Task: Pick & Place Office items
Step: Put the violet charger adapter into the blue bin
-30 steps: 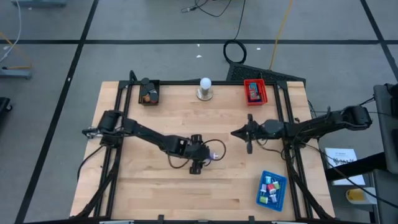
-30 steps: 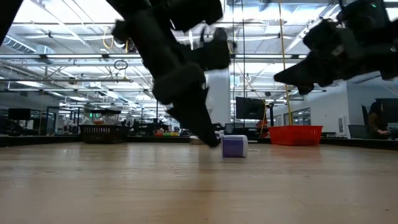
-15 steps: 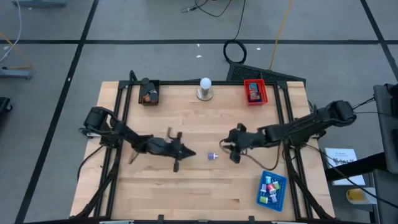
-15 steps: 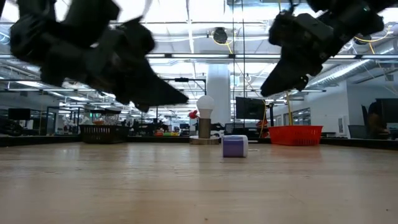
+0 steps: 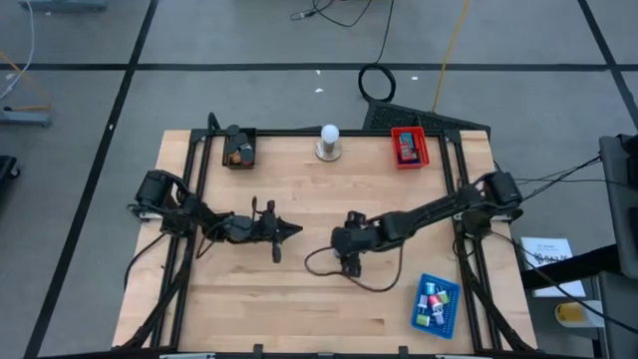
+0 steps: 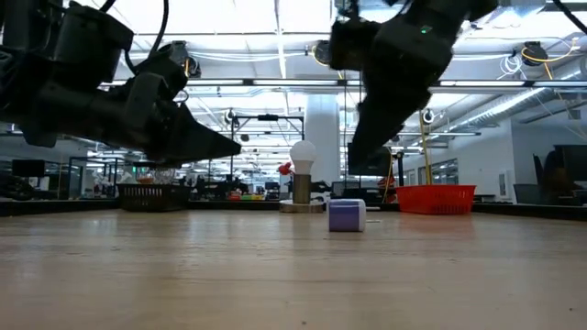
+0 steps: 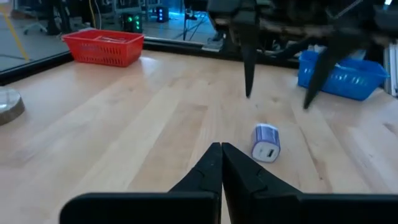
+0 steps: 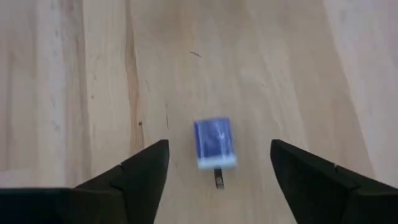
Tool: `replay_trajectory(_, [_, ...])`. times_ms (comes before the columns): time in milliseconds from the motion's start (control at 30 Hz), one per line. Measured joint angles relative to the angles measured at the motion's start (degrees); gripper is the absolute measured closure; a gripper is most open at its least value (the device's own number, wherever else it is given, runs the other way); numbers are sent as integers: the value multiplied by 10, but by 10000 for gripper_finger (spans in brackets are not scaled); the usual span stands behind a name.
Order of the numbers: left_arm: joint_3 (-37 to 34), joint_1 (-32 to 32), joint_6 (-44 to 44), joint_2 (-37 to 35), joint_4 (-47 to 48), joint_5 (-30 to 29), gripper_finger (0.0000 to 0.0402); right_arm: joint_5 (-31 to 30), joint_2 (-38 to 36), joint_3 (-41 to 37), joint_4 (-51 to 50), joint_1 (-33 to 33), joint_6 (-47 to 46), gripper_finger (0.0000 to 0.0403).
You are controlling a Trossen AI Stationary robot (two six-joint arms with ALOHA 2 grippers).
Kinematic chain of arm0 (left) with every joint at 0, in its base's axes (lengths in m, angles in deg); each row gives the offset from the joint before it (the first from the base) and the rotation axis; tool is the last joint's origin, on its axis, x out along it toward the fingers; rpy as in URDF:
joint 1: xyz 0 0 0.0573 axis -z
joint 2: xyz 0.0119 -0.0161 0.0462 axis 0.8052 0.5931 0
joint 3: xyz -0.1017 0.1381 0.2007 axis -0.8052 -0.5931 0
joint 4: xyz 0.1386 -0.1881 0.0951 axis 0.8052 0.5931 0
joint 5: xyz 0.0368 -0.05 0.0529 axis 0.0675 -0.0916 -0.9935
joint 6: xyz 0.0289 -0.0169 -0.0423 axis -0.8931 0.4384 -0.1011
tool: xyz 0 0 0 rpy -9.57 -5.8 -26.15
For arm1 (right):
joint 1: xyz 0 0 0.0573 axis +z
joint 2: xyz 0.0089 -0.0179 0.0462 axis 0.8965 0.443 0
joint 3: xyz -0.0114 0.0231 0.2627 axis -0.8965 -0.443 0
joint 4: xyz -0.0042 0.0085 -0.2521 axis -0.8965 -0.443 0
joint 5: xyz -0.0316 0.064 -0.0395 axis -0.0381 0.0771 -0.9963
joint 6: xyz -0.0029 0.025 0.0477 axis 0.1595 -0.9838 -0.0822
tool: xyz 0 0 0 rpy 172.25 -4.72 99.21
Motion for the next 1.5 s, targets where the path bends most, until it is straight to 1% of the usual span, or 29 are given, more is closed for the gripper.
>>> replay_trajectory(67, [1,-2,7,0,0,0,394,0,33,34,-23,0,19,122])
replay_trajectory(133, [1,-2,10,0,5,0,382,-1,61,62,-52,0,28,122])
replay_trajectory(200, [1,-2,10,0,5,0,372,5,85,79,-59,-1,30,128])
replay_trajectory(333, [1,-2,10,0,5,0,362,15,115,88,-63,-5,16,149])
replay_trajectory(467, [1,-2,10,0,5,0,360,14,114,88,-72,-6,-6,188])
replay_trajectory(567, [1,-2,10,0,5,0,360,15,114,88,-69,-8,-29,233])
replay_trajectory(667, [1,-2,10,0,5,0,360,16,115,88,-69,-9,-32,275])
replay_trajectory(733, [1,-2,10,0,4,0,360,15,114,88,-68,-8,-34,285])
replay_trajectory(800, [1,-2,10,0,4,0,360,15,114,88,-68,-8,-38,281])
replay_trajectory(833, [1,-2,10,0,4,1,360,15,114,88,-68,-8,-43,272])
replay_trajectory(967, [1,-2,10,0,4,1,360,16,114,88,-68,-8,-69,211])
replay_trajectory(1033, [1,-2,10,0,4,1,360,29,114,88,-68,-8,-74,182])
replay_trajectory(1133, [1,-2,10,0,4,1,360,27,114,88,-68,-8,-78,157])
replay_trajectory(1233, [1,-2,10,0,4,1,360,28,114,88,-63,-11,-83,165])
replay_trajectory(1400, [1,-2,11,0,4,1,360,26,124,88,-57,-12,-92,208])
replay_trajectory(1500, [1,-2,11,0,4,1,360,28,139,86,-60,-11,-97,214])
